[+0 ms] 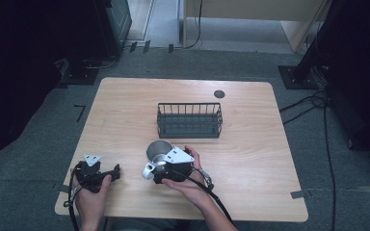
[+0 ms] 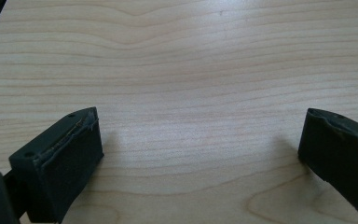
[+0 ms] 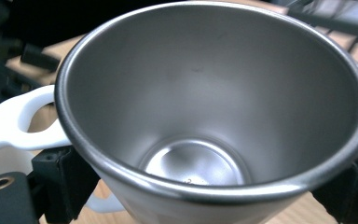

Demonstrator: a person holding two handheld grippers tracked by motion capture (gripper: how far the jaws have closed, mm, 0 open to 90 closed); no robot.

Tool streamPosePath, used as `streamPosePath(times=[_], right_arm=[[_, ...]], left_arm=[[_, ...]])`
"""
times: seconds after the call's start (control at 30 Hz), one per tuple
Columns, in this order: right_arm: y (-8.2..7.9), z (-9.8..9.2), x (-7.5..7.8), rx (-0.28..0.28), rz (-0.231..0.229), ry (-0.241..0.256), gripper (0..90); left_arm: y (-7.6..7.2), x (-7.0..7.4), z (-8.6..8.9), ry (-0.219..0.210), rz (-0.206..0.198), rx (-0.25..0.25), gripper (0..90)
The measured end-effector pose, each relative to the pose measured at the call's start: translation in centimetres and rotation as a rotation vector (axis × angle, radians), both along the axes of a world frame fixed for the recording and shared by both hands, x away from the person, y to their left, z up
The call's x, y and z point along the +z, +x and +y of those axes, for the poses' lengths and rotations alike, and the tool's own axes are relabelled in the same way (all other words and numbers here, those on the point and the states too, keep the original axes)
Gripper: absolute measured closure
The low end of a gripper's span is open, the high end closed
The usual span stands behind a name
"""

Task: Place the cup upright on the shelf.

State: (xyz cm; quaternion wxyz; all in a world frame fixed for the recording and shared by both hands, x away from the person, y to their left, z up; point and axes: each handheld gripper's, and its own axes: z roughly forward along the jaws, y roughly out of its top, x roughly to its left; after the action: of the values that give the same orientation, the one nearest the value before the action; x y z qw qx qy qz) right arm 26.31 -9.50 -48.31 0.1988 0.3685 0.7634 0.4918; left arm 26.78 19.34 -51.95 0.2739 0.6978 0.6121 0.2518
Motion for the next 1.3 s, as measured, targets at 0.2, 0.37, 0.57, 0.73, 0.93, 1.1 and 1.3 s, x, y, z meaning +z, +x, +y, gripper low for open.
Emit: streamPosePath(times=[0.2, 0.37, 0.57, 0.73, 0.93, 1.1, 1.3], right_arm=[[0.2, -1.6, 2.3, -0.109, -0.023, 0.020, 7.5], [0.7, -2.7, 3.4, -0.190, -0.036, 0.023, 7.5], [1.8, -4.1, 4.8, -0.270, -0.042, 0.025, 7.5], [2.5, -4.8, 5.9, -0.312, -0.051, 0.035, 7.5], [3.6, -5.4, 7.0, -0.351, -0.064, 0.030, 7.5], [4.6, -6.0, 7.9, -0.383, -0.071, 0.041, 7.5], [5.9, -6.8, 8.9, -0.411, -0.076, 0.046, 7.5]], left_arm=[[0.0, 0.0, 0.0, 0.000, 0.000, 0.000, 0.0], [0.0, 0.0, 0.0, -0.001, -0.001, 0.001, 0.0], [0.0, 0.0, 0.0, 0.001, 0.001, -0.001, 0.0], [0.0, 0.0, 0.0, -0.003, -0.001, 0.001, 0.0], [0.0, 0.0, 0.0, -0.001, -0.002, 0.001, 0.0], [0.0, 0.0, 0.0, -0.001, -0.002, 0.001, 0.0], [0.0, 0.0, 0.0, -0.001, -0.001, 0.001, 0.0]])
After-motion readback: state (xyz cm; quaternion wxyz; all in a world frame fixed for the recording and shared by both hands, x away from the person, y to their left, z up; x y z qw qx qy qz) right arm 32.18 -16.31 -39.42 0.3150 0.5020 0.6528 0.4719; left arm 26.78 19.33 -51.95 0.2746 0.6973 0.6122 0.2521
